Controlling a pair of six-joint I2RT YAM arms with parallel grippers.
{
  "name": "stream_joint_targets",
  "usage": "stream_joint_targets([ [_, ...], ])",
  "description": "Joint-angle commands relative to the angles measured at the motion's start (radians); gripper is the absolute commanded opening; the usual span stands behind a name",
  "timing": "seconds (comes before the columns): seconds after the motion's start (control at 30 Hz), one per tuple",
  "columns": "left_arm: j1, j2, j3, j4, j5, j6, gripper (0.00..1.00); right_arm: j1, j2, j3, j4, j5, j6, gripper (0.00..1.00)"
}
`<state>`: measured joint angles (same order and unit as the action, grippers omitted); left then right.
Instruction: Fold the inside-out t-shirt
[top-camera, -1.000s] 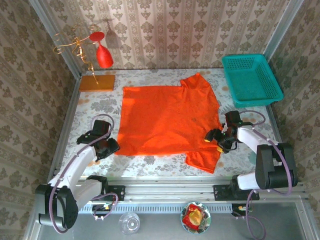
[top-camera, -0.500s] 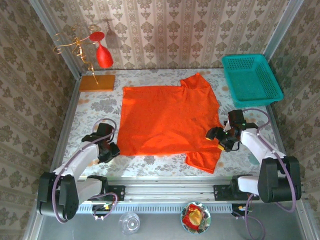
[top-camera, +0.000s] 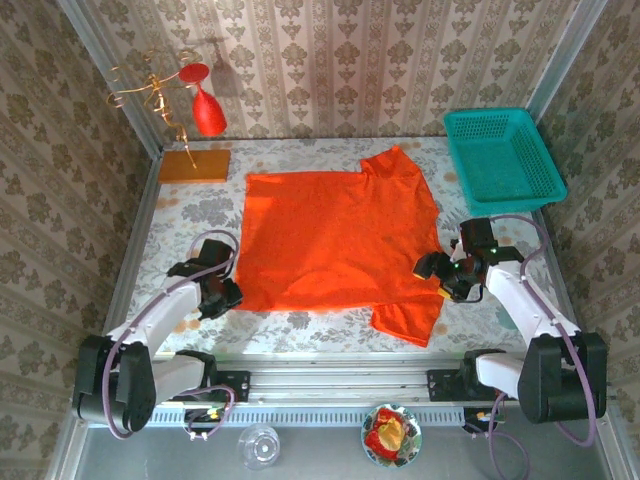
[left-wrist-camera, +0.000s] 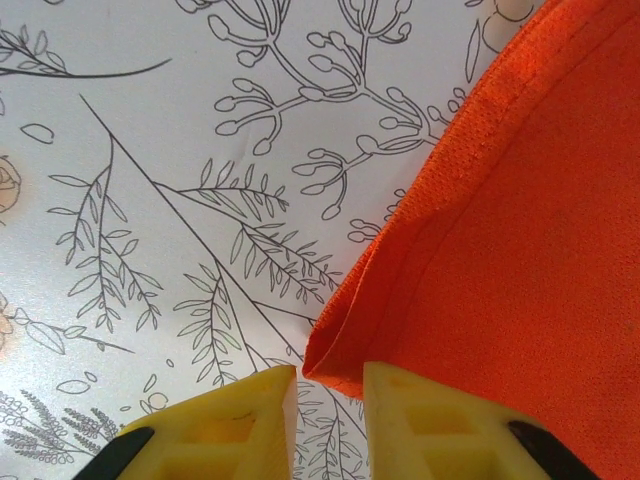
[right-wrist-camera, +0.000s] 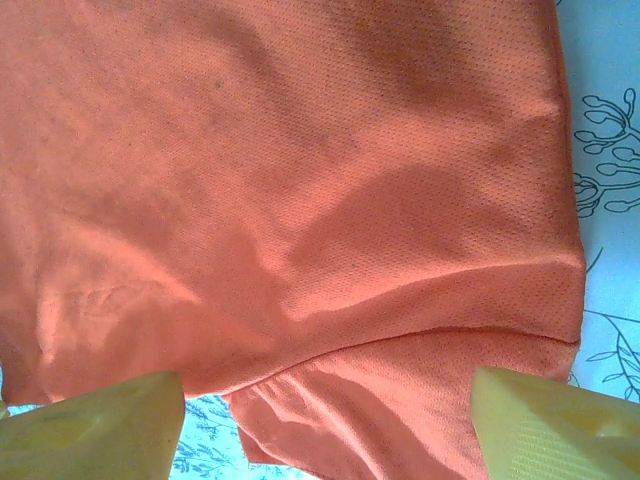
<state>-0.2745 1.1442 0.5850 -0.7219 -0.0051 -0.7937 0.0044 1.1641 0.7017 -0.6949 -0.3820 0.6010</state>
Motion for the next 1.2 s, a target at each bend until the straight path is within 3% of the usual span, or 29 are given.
stream_joint_targets([
  [0.0, -0.006, 0.028, 0.014, -0.02, -0.013, -0.01, 0.26, -0.004, -0.022, 0.034, -0.049, -0.009, 0.002, 0.77],
  [0.47, -0.016, 0.13, -0.008, 0.034, 0.019, 0.001, 0.3, -0.003, -0.066, 0.027, -0.081, -0.012, 0.008, 0.77],
  [0.77, -0.015, 0.177, -0.004, 0.056, 0.035, 0.017, 0.17, 0.013, -0.145, -0.017, -0.127, 0.003, 0.033, 0.75],
  [1.03, -0.014, 0.155, 0.001, 0.071, 0.051, 0.027, 0.01, 0.283, -0.227, -0.042, -0.269, 0.205, 0.155, 0.62],
  [1.17, -0.013, 0.137, 0.001, 0.065, 0.05, 0.028, 0.0, 0.422, -0.267, -0.095, -0.293, 0.258, 0.266, 0.54],
])
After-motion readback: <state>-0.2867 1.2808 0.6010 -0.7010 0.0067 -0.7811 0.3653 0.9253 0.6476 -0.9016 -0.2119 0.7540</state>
